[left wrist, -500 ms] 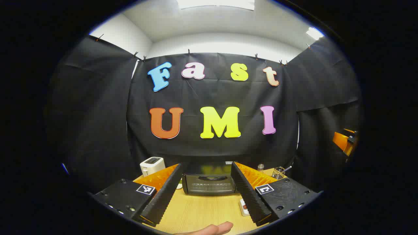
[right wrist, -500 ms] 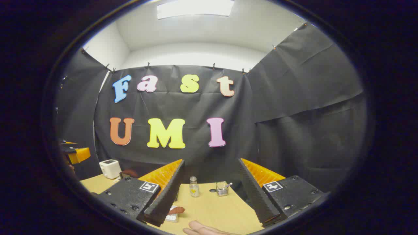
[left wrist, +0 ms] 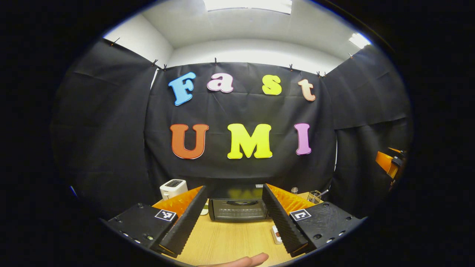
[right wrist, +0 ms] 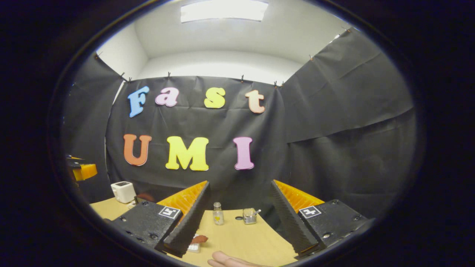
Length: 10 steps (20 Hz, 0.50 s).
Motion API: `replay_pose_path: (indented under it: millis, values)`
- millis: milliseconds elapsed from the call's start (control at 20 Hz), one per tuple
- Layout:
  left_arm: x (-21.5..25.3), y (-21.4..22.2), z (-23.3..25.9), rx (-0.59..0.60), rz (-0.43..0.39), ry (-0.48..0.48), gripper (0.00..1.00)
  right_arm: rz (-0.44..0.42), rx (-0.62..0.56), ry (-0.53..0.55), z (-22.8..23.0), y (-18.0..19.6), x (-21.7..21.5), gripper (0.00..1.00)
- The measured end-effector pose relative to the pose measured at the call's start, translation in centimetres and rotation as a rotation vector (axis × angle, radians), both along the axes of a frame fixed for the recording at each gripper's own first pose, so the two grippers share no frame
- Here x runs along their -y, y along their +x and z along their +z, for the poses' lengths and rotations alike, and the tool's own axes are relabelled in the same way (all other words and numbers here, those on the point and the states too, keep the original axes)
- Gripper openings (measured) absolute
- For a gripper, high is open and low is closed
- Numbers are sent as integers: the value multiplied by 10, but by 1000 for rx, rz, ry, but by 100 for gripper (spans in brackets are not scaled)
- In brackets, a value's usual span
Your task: Open the electric oven with the left hand, put the food in, and close the electric oven.
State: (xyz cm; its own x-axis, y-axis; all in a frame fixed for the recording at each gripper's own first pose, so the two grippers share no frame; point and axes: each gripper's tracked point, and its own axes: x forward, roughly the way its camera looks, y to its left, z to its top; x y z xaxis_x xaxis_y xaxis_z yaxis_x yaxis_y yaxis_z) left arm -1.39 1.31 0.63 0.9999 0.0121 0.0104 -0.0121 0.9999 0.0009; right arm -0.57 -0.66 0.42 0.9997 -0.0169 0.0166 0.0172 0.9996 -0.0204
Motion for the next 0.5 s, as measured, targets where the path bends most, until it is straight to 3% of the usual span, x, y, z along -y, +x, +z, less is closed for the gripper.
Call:
replay_pose_path:
  millis: [150, 500]
  values:
    - [-7, 2, 0, 18, 42, 24, 95, 21, -10, -4, -9, -1, 0, 100]
    - [11, 53, -17, 22, 1, 34, 95, 39, -10, 7, -22, 15, 7, 97]
